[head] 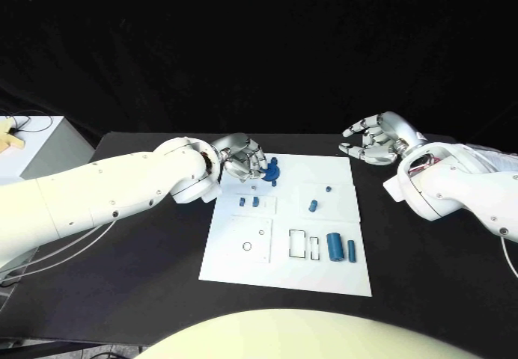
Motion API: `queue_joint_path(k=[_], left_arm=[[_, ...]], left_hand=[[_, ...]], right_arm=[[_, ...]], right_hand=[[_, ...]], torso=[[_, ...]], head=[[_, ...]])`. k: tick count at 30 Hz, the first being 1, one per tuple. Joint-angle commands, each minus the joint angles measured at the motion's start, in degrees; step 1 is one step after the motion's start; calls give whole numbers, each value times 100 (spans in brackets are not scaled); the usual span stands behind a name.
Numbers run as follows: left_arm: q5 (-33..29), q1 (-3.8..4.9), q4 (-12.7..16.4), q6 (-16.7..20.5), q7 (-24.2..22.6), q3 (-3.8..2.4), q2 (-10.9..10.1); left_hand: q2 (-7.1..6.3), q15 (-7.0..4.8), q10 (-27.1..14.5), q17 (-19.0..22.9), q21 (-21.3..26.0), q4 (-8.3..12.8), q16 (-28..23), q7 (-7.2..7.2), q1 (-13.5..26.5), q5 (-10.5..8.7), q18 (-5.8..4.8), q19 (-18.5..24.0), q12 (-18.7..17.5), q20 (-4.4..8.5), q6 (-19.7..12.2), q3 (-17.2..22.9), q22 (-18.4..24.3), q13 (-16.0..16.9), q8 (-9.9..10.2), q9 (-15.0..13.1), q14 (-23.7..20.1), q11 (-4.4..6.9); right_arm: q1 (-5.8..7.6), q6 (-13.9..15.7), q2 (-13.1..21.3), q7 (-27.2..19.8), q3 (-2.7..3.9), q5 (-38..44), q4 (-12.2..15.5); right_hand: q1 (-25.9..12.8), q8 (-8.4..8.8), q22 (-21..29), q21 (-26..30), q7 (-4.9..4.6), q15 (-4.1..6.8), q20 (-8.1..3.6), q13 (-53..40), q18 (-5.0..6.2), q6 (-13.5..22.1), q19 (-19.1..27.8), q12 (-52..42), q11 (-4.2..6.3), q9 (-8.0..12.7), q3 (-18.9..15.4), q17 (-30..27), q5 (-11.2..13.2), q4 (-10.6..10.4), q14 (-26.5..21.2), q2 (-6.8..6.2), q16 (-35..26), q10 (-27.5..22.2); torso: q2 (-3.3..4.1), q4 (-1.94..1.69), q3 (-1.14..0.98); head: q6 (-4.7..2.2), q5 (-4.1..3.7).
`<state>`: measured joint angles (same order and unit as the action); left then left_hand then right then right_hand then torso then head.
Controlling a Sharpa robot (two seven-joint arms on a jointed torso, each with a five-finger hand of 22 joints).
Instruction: Assemble the parts on the task board
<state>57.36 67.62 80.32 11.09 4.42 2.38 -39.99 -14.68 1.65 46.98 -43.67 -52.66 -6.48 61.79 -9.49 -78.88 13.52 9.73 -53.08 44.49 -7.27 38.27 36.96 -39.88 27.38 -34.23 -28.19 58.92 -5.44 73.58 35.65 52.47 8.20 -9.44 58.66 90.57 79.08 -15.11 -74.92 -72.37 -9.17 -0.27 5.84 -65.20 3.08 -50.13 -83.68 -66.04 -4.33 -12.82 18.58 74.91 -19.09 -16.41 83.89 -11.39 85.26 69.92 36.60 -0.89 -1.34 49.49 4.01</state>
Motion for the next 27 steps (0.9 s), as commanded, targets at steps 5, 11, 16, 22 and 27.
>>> queue_joint_path(k=[5,11,16,22,27], left_arm=[[1525,-62,-392,786,-946,122,363],[2407,-76,-685,502,-661,210,695],[2857,-79,-888,44,-466,240,892],[3153,-81,-1131,-206,-376,255,1098],[3291,-82,-1217,-346,-344,257,1194]], left_hand=[[-117,119,-280,261,9,280,12,-39,-30,-64,63,145,-522,-75,-98,-135,-51,-607,275,440,-196,-138],[-137,144,-419,331,-49,408,143,-19,-83,-55,75,141,-545,-112,-10,-247,-100,-750,329,610,-206,-167],[-142,152,-575,378,-108,457,313,49,-53,-59,79,116,-505,-132,-12,-386,-144,-840,440,778,-200,-168],[-116,125,-502,414,-241,506,608,59,-62,-46,81,37,-303,-112,140,-439,-232,-893,475,932,-112,-135],[-143,113,-527,438,-285,529,728,123,-41,-40,81,39,-233,-106,332,-429,-271,-929,475,998,-123,-118]], right_arm=[[-3,31,-47,-186,1,-60,-38],[-3,26,-79,-209,1,-72,-41],[-3,30,-80,-212,1,-74,-29],[-2,23,-84,-209,1,-71,-12],[-2,15,-85,-204,1,-67,4]], right_hand=[[-56,-29,-563,113,0,52,-25,253,79,35,32,229,22,8,66,609,-22,4,356,-44,-64,-132],[-56,-30,-547,144,1,54,-27,300,84,37,40,271,23,8,80,595,-24,6,352,-47,-75,-151],[-54,-30,-544,151,2,55,-28,322,85,40,41,289,24,9,89,591,-27,8,351,-49,-78,-158],[-52,-30,-550,138,2,56,-29,319,82,42,36,284,24,9,94,608,-28,10,356,-51,-69,-149],[-52,-31,-561,118,2,57,-29,298,78,42,28,262,25,9,96,614,-29,10,359,-52,-65,-128]], torso=[[7,1,5],[9,3,2],[9,-3,-2],[10,2,-2],[14,11,6]], head=[[-94,-81],[-119,-103],[-113,-113],[-95,-95],[-108,-117]])
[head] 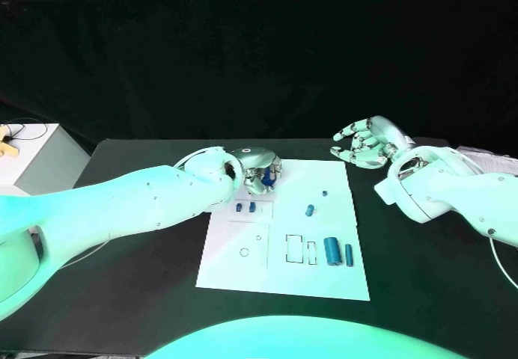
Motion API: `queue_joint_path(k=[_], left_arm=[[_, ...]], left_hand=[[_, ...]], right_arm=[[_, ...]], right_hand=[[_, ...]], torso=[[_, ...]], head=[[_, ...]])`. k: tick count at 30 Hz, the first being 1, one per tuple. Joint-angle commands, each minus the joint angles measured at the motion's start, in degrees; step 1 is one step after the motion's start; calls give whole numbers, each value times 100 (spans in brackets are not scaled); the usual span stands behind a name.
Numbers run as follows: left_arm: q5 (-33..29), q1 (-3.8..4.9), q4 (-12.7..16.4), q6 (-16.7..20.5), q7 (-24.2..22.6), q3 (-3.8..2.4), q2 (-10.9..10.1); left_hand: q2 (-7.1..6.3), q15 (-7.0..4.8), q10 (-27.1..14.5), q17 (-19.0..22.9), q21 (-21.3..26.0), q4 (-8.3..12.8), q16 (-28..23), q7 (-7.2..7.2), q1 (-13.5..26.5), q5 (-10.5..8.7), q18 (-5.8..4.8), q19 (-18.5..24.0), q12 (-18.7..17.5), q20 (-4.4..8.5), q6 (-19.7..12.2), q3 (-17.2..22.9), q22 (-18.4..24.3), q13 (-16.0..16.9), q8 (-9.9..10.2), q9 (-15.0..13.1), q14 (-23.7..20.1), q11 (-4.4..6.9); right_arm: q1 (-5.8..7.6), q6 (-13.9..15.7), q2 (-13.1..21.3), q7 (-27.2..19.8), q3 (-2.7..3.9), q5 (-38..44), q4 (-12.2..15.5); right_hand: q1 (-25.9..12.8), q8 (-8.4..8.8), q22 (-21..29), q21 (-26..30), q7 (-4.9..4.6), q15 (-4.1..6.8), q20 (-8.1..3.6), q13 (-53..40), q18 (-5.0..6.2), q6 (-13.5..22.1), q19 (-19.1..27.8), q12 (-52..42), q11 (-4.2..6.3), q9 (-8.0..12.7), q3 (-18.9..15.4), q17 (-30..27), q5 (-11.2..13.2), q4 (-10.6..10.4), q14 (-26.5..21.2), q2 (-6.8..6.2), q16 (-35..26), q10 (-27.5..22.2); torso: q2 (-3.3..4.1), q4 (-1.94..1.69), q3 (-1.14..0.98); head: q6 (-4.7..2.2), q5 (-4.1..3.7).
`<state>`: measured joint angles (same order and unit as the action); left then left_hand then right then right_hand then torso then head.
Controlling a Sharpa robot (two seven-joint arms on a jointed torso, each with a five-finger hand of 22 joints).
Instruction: Assemble the parts on the task board
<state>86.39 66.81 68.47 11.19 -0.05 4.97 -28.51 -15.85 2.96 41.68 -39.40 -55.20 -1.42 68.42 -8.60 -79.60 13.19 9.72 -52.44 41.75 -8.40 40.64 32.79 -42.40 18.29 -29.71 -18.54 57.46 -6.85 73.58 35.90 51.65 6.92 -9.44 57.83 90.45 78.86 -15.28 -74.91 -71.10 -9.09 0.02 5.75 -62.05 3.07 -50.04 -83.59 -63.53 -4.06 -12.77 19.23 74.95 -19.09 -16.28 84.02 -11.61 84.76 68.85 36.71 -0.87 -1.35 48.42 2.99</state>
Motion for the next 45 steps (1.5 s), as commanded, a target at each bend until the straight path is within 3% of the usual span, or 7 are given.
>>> queue_joint_path(k=[1,24,31,45], left_arm=[[404,-1,-49,-386,116,-2,60],[622,-16,-306,-583,490,1,282],[608,-17,-242,-713,438,2,253],[512,-19,-88,-846,323,15,175]], left_hand=[[-27,-18,2,11,-31,23,64,34,31,-8,82,-26,41,7,96,-13,-19,-20,22,34,23,23],[37,-28,0,-209,-216,54,544,73,52,-30,83,-72,170,22,498,180,-160,-192,181,263,272,33],[98,-96,256,-360,-371,80,780,129,47,-39,88,-94,138,69,822,375,-274,-361,265,346,484,117],[127,-169,663,-365,-529,169,966,150,85,-50,85,-49,-207,134,1064,552,-418,-715,562,440,610,195]], right_arm=[[-1,-11,-3,-74,1,16,18],[1,-39,-11,-68,2,27,54],[1,-45,-12,-67,2,29,60],[1,-49,-10,-69,2,33,72]], right_hand=[[-31,-13,-562,-10,-6,28,-20,-16,78,34,19,11,-3,5,31,610,-29,-3,345,-30,-16,-21],[-32,-15,-564,-14,-6,29,-22,-3,77,34,15,17,-2,5,42,608,-33,-4,346,-30,-17,-14],[-32,-15,-564,-14,-6,29,-22,-3,77,34,15,17,-2,5,42,608,-33,-4,346,-30,-17,-14],[-32,-15,-564,-14,-6,29,-22,-3,77,34,15,17,-2,5,42,608,-33,-4,346,-30,-17,-14]], torso=[[6,11,3],[1,2,6],[-1,2,8],[1,1,8]], head=[[2,-20],[68,-51],[84,-40],[79,-47]])
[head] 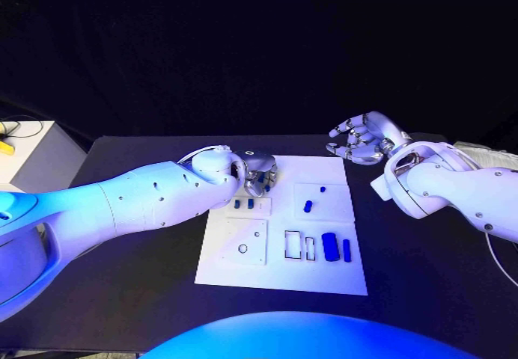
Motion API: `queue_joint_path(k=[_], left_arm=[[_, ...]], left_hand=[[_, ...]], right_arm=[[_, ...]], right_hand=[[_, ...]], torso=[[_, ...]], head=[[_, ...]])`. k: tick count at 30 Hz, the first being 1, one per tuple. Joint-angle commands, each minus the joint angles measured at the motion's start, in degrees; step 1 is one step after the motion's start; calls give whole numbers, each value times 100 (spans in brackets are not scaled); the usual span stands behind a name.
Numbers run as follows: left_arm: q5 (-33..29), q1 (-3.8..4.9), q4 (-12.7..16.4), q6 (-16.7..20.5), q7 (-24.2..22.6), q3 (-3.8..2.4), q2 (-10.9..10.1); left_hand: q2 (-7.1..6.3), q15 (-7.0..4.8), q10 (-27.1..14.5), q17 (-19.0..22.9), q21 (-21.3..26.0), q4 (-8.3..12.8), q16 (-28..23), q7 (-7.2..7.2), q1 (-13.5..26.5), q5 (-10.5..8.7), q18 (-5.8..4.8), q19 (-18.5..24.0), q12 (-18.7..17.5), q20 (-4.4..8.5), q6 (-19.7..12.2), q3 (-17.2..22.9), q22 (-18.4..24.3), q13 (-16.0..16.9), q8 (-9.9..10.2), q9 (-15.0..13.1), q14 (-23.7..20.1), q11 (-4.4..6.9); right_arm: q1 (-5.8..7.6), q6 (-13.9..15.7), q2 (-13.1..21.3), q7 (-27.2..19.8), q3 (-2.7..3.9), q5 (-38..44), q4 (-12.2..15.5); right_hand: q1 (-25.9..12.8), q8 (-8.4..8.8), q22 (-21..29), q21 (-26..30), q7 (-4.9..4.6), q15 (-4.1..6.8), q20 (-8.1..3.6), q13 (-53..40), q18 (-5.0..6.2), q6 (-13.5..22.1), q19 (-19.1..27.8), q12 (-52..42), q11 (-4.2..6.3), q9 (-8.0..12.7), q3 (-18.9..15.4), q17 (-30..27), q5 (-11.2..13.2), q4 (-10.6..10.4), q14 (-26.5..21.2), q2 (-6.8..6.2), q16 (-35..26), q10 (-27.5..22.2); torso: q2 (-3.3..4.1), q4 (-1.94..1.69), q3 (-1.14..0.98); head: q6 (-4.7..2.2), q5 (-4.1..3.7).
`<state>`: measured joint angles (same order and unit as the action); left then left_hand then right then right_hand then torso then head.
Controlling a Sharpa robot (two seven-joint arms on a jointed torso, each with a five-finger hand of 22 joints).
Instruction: Assemble the parts on the task board
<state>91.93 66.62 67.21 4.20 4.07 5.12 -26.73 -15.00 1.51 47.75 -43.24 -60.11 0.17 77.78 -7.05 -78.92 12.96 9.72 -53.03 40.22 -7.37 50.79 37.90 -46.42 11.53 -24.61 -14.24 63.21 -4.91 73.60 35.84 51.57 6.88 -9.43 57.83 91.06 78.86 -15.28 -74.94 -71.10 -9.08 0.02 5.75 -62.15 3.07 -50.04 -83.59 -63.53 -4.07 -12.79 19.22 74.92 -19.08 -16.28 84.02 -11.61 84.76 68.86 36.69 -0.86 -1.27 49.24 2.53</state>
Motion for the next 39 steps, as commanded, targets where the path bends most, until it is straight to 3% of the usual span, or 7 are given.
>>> queue_joint_path(k=[1,15,30,33,39], left_arm=[[-46,0,49,-151,-95,1,-9],[-92,-5,58,-197,-104,8,-41],[-177,-128,-73,-140,-168,14,44],[-182,-138,-75,-73,-199,14,47],[-191,-150,-64,132,-263,14,26]], left_hand=[[44,-26,89,26,-47,18,39,-6,20,-27,85,14,-88,34,63,50,-24,-65,75,15,37,5],[58,-8,292,81,-103,66,105,-43,63,-36,80,38,-384,28,152,81,-83,-263,247,35,55,-16],[81,23,527,128,-117,61,169,-87,148,-51,80,48,-733,-5,249,59,-107,-456,376,24,81,-50],[119,19,654,64,-162,60,211,-93,146,-51,68,-21,-783,-12,312,55,-172,-483,382,8,144,-38],[270,-64,1115,-474,-469,122,417,-77,58,-49,-10,-412,-930,45,627,77,-553,-525,327,-95,601,56]], right_arm=[[-1,-44,-2,-65,1,34,11],[-1,-43,0,-66,1,38,13],[-1,-44,10,-63,1,41,31],[-1,-44,12,-61,1,41,34],[-1,-44,15,-58,1,43,36]], right_hand=[[-33,-15,-561,-14,-7,30,-22,6,77,33,15,17,-1,6,43,611,-33,-4,346,-30,-17,-16],[-33,-15,-561,-14,-7,30,-22,6,77,33,15,17,-1,6,43,611,-33,-4,346,-30,-17,-16],[-33,-20,-557,-6,-5,32,-25,9,78,31,13,8,1,6,64,610,-37,-3,348,-29,-20,9],[-33,-20,-557,-6,-5,32,-25,9,78,31,13,8,1,6,64,610,-37,-3,348,-29,-20,9],[-33,-20,-557,-6,-5,32,-25,9,78,31,13,8,1,6,64,610,-37,-3,348,-29,-20,9]], torso=[[3,0,0],[6,3,0],[8,3,-1],[4,3,-2],[2,3,-4]], head=[[-4,-1],[-3,-1],[16,-13],[16,-7],[25,-4]])
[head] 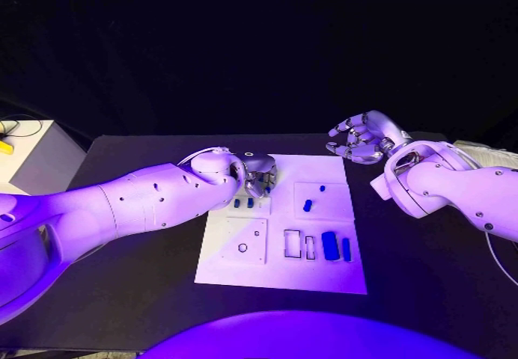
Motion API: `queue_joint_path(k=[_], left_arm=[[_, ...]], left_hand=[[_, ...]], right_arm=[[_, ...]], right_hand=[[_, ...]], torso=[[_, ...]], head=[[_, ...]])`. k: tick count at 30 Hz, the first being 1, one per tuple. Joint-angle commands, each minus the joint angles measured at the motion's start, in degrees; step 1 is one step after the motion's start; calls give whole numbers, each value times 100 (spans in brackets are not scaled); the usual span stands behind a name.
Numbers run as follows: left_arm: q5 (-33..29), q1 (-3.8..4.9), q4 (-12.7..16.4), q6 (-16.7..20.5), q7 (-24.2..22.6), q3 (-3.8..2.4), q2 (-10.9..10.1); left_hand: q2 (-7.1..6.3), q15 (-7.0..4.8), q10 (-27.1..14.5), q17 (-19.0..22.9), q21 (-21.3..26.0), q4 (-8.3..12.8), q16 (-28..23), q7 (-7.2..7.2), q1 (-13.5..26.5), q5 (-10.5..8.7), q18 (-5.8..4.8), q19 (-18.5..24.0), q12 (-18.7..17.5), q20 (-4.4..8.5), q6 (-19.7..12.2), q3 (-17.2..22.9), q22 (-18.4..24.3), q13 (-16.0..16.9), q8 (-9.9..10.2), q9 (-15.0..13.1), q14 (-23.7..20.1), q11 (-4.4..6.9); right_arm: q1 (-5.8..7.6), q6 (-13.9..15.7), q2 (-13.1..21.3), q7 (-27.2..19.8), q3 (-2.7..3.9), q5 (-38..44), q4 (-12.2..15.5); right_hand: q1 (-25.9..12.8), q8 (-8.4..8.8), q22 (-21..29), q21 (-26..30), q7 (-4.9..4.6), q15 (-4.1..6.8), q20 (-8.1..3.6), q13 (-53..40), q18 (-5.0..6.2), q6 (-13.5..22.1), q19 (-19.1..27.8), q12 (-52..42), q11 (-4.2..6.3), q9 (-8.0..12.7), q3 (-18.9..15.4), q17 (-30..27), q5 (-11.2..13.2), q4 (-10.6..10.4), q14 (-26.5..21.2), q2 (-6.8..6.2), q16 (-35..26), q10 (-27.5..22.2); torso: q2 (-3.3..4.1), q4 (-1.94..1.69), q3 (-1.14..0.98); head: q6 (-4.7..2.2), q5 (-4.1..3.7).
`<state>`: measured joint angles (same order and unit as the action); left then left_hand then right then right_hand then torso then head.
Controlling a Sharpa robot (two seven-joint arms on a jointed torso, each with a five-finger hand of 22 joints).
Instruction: Assemble the parts on the task board
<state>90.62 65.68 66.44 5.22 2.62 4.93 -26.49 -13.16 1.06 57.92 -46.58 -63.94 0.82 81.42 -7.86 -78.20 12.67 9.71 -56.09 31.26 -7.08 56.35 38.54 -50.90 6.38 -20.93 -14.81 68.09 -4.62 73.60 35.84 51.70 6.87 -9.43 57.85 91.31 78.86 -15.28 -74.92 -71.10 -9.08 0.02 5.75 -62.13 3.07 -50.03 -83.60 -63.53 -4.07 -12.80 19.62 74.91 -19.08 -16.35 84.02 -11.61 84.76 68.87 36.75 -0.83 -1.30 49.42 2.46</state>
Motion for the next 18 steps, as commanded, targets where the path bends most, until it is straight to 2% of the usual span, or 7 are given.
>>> queue_joint_path(k=[1,10,16,17,18], left_arm=[[-67,-57,18,69,-123,33,-4],[-162,-65,143,404,-196,24,-136],[-363,-64,427,371,-188,-83,-386],[-410,-63,492,364,-185,-110,-445],[-458,-61,559,352,-181,-140,-507]], left_hand=[[99,-32,146,-194,-128,71,74,9,-25,-21,-21,-156,-62,27,97,15,-154,-14,-37,-50,166,35],[113,-31,190,-169,-176,115,73,-9,-49,-12,-29,-198,-198,44,92,44,-199,-44,29,-62,191,21],[112,-29,215,-201,-215,128,83,-19,-50,-7,-40,-240,-241,42,98,53,-245,-52,50,-67,222,13],[112,-29,217,-205,-221,131,84,-20,-51,-6,-42,-246,-246,41,98,56,-253,-53,53,-67,226,12],[112,-28,219,-217,-230,131,86,-21,-51,-6,-45,-258,-248,41,99,56,-266,-53,54,-68,232,12]], right_arm=[[-1,-43,3,-56,1,41,12],[-1,-38,6,-61,1,43,10],[-1,-36,4,-64,1,44,1],[-1,-35,4,-63,1,44,-2],[-1,-35,3,-63,1,44,-5]], right_hand=[[-34,-20,-560,-6,-5,32,-25,8,78,31,13,8,1,6,24,611,-38,4,348,-29,-20,8],[-38,-25,-555,3,-4,34,-27,15,79,27,13,6,3,5,36,606,-38,4,348,-33,-24,21],[-38,-25,-555,3,-4,34,-27,15,79,27,13,6,3,5,36,606,-38,4,348,-33,-24,21],[-38,-25,-555,3,-4,34,-27,15,79,27,13,6,3,5,36,606,-38,4,348,-33,-24,21],[-38,-25,-555,3,-4,34,-27,15,79,27,13,6,3,5,36,606,-38,4,348,-33,-24,21]], torso=[[-4,1,1],[-4,-1,8],[-6,2,5],[-9,-4,5],[-10,-8,4]], head=[[5,3],[-32,-9],[-28,-6],[-63,-18],[-61,-20]])
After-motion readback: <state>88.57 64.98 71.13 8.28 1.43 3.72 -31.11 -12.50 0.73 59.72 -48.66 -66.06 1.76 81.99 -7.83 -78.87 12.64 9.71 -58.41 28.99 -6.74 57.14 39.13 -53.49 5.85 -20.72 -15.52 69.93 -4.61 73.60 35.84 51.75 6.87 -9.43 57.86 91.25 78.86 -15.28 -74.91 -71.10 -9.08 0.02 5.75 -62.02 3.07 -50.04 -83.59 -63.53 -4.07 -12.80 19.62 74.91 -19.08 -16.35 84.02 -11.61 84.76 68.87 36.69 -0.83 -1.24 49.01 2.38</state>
